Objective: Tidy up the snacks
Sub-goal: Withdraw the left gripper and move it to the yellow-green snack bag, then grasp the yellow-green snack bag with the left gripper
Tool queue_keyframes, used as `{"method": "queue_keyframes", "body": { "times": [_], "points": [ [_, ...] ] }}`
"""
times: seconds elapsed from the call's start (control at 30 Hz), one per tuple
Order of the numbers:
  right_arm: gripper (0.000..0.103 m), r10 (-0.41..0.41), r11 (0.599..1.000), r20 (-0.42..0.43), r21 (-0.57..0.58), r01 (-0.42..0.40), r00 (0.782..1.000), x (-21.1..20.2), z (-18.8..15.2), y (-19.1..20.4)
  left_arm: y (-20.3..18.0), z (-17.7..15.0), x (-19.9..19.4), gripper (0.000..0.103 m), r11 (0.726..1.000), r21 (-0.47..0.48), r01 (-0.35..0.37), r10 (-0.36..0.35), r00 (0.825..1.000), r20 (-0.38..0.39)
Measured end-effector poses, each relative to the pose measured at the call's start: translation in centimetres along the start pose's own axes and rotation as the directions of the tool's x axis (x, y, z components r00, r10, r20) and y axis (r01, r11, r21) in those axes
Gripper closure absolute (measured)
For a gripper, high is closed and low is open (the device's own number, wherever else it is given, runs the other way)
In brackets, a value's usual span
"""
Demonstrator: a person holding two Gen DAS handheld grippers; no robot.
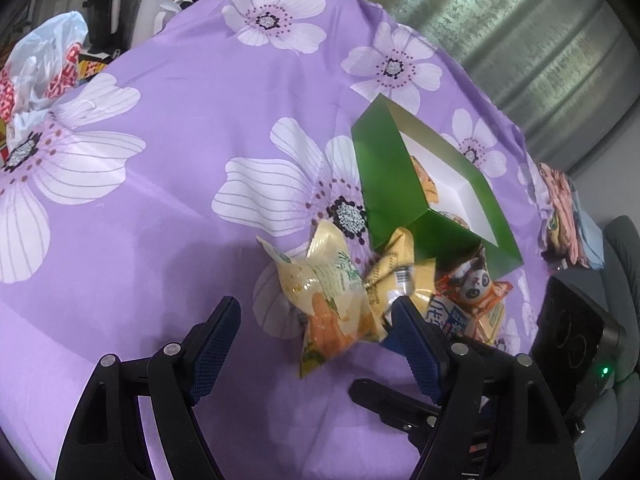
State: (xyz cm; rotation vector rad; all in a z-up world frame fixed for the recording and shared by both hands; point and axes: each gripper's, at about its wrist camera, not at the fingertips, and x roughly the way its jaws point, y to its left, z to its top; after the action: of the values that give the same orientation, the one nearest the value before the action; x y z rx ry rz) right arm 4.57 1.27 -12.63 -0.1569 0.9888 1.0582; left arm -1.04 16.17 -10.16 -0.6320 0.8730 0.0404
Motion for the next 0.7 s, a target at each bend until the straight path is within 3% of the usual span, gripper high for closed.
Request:
{"method": "queue_keyframes", "body": {
  "times": [0.1, 0.23, 0.37, 0.5, 0.57, 0.7],
  "points": [
    [0.047, 0.007, 1.000, -0.002, 0.013, -0.007, 1.000, 0.6, 0.3, -0.2, 0.6, 0.2, 0.5, 0.026, 1.000, -0.013, 0.005, -0.006, 1.000, -0.009],
    [0.049, 0.085, 0.996, -0.008, -0.025, -0.085, 0.996, 0.8, 0.5, 0.8, 1.0, 0.2, 0.6, 0.026, 1.000, -0.011, 0.011, -0.011, 1.000, -0.015],
    [0.049, 0.045, 0.999, -0.012, -0.020, -0.046, 0.999, 1.5, 1.3, 0.6, 1.1, 0.1, 0.9, 0.027, 1.000, -0.014, 0.027, -0.027, 0.999, -0.028],
    [0.052, 0.032, 0.999, -0.017, -0.029, -0.032, 0.999, 2.1, 2.0, 0.3, 0.9, 0.2, 1.4, 0.046, 1.000, 0.001, 0.025, -0.025, 0.999, -0.045],
    [0.067, 0.030, 0.999, -0.025, -0.038, -0.031, 0.999, 2.3, 2.1, 0.3, 0.7, 0.1, 1.5, 0.049, 1.000, 0.005, 0.026, -0.026, 0.999, -0.048],
    [0.076, 0.015, 0.999, -0.035, -0.036, -0.017, 0.999, 2.3, 1.7, 0.1, 0.5, 0.0, 1.5, 0.063, 0.999, 0.012, 0.039, -0.038, 0.998, -0.051]
  ]
}}
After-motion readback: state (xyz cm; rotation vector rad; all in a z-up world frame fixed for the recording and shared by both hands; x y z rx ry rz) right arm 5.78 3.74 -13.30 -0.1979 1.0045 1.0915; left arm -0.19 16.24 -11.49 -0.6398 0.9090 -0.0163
